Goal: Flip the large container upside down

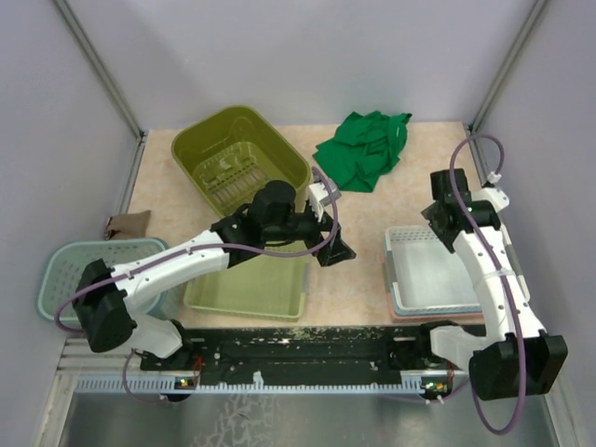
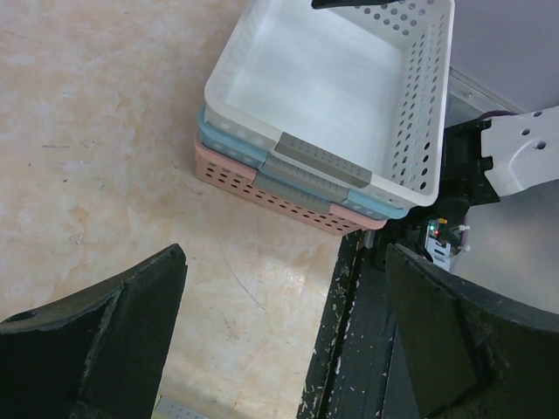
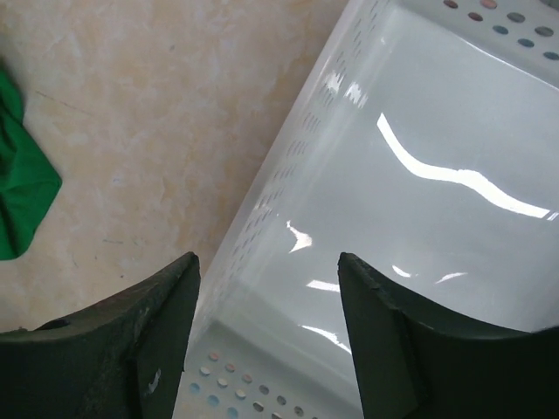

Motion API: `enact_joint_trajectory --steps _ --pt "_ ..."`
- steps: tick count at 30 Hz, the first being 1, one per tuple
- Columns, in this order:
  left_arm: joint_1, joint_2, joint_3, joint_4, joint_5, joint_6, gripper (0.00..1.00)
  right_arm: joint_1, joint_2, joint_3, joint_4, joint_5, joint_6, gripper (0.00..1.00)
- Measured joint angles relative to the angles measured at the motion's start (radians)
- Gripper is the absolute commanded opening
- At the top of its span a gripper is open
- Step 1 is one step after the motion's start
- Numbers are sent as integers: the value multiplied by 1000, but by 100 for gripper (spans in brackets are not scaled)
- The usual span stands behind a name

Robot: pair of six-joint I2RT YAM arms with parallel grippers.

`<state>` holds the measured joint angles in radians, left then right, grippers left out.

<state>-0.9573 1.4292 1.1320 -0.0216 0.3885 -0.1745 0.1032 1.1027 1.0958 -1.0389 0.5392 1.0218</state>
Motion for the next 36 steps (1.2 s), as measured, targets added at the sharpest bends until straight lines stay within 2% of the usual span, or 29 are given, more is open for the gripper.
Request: enact_joint_trajectory --steps 3,6,10,15,23,26,31,36 --pt "-4 3 4 0 -3 0 100 -16 -2 -3 1 -32 24 51" --pt "-7 7 8 0 -4 4 100 -27 -3 -17 12 -54 39 52" --pt "-10 11 14 0 -5 15 100 -30 -3 -44 21 -78 51 60" --pt "-11 13 16 0 -5 19 100 -38 -2 -56 42 -94 55 54" --pt "-14 19 16 0 -4 19 100 -58 7 -62 78 -105 56 54" --pt "-16 23 16 0 -4 19 100 -76 31 -62 90 -121 56 48" --pt "-18 26 16 0 -4 19 100 -80 54 -65 107 -140 59 45" --pt "-18 29 16 0 -4 19 100 -80 64 -68 119 -150 65 37"
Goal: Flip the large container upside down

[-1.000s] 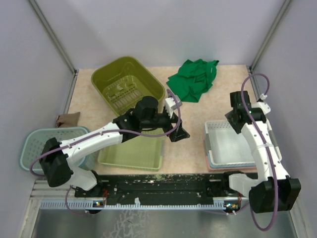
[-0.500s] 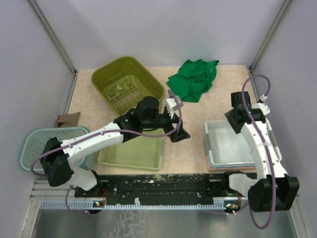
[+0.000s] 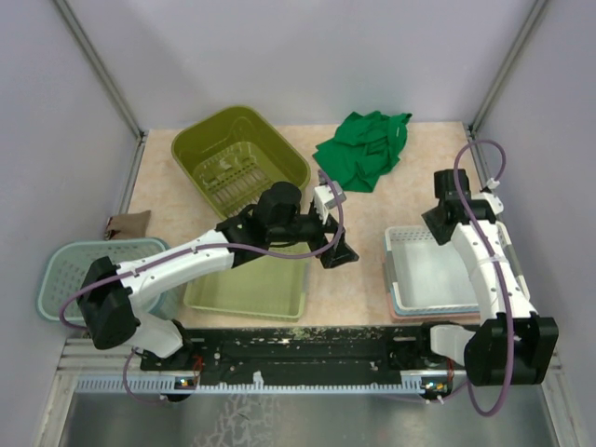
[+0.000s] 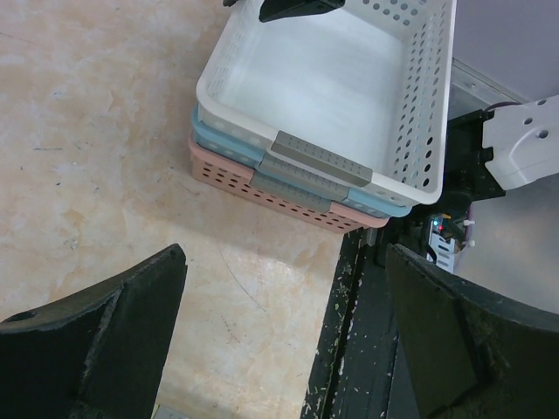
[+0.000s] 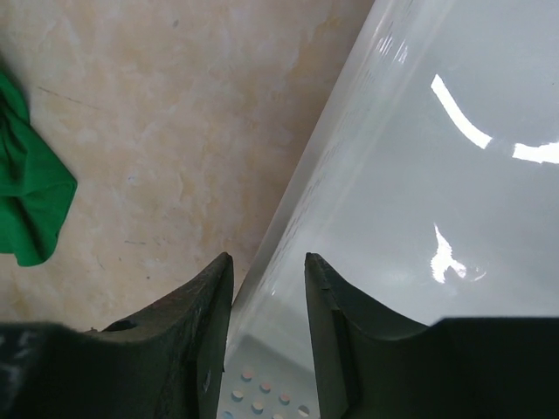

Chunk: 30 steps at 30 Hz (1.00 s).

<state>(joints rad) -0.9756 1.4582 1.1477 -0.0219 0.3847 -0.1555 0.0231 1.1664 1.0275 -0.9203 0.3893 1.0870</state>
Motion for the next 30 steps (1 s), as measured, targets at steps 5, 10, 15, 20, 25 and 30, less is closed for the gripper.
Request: enact_joint_trajectory --steps 5,10,15,20,25,30 --pt "-1 0 0 0 0 1 100 0 5 0 14 -7 14 27" --pt "-5 0 0 0 0 5 100 -4 6 0 21 -16 27 15" --pt "-6 0 0 0 1 12 100 -9 4 1 8 -25 66 0" --pt "-6 0 0 0 2 21 100 -11 -8 5 -6 -28 84 0" --pt "-6 0 0 0 10 23 100 -13 -9 29 -31 -27 95 0" --pt "-6 0 2 -2 13 28 100 -13 -41 84 -84 -24 102 0"
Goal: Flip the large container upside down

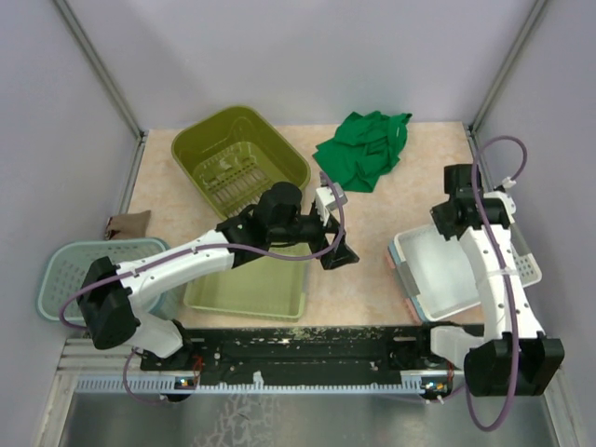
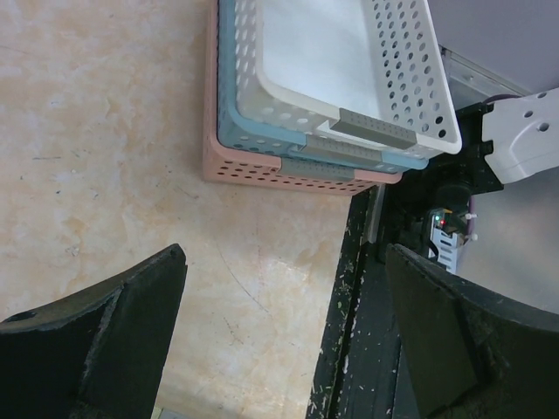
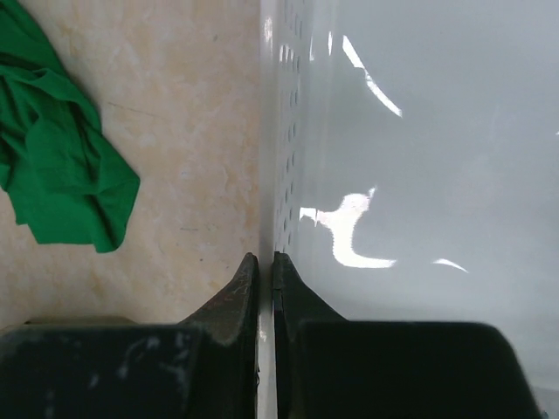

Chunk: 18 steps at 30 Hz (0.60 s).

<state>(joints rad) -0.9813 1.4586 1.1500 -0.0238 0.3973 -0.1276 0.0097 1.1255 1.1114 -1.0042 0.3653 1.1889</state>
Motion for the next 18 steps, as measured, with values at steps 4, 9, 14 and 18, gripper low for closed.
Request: enact_joint_trajectory --steps 4,9,14,18 --pt "0 0 10 -3 0 10 100 0 -49 70 -56 -2 -2 0" --pt "0 -2 14 0 -3 20 100 -1 -65 220 -79 -35 -1 0" --pt "0 -6 14 0 -17 22 100 -1 -60 363 -26 -109 2 0" --pt "0 -24 14 0 -39 28 100 -1 -26 433 63 -166 -8 0"
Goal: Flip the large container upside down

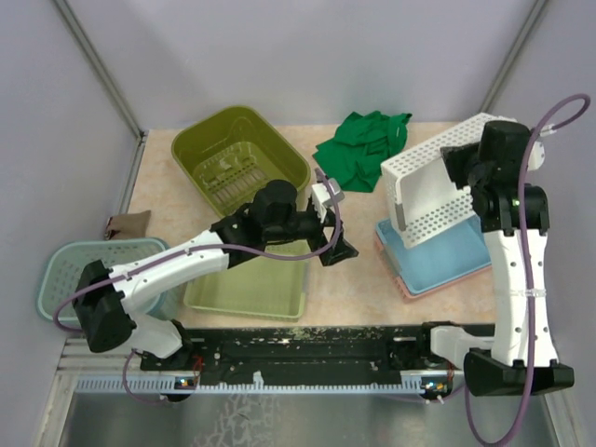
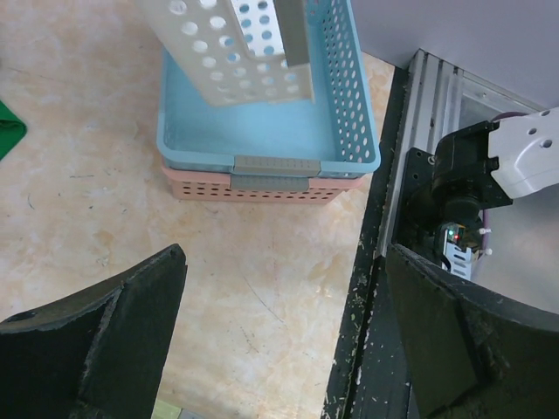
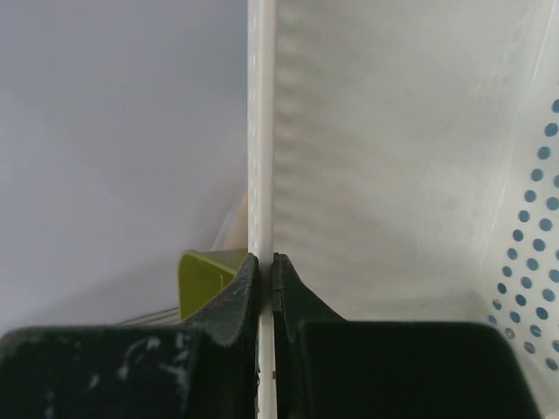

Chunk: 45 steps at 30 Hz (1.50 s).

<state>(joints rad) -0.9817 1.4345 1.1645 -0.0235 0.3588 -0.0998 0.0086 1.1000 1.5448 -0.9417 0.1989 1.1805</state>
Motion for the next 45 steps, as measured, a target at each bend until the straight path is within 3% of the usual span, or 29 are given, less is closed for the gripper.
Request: enact_joint_trajectory --steps 6,15,21,30,36,45 --pt "0 -24 1 -13 -27 2 100 0 110 45 193 -98 -118 0" --pt "0 -66 14 -47 -83 -9 100 -3 427 249 462 -366 -401 0" --pt "0 -98 14 -67 -108 -31 100 -8 763 514 429 -437 -556 0" --pt "0 -135 19 -76 -116 -47 100 -54 1052 739 188 -404 -696 0" --pt "0 -132 27 -88 -114 -58 100 -111 1128 800 122 -457 -728 0" --pt "0 -108 66 -95 -113 -58 100 -105 1201 797 175 -778 -637 0"
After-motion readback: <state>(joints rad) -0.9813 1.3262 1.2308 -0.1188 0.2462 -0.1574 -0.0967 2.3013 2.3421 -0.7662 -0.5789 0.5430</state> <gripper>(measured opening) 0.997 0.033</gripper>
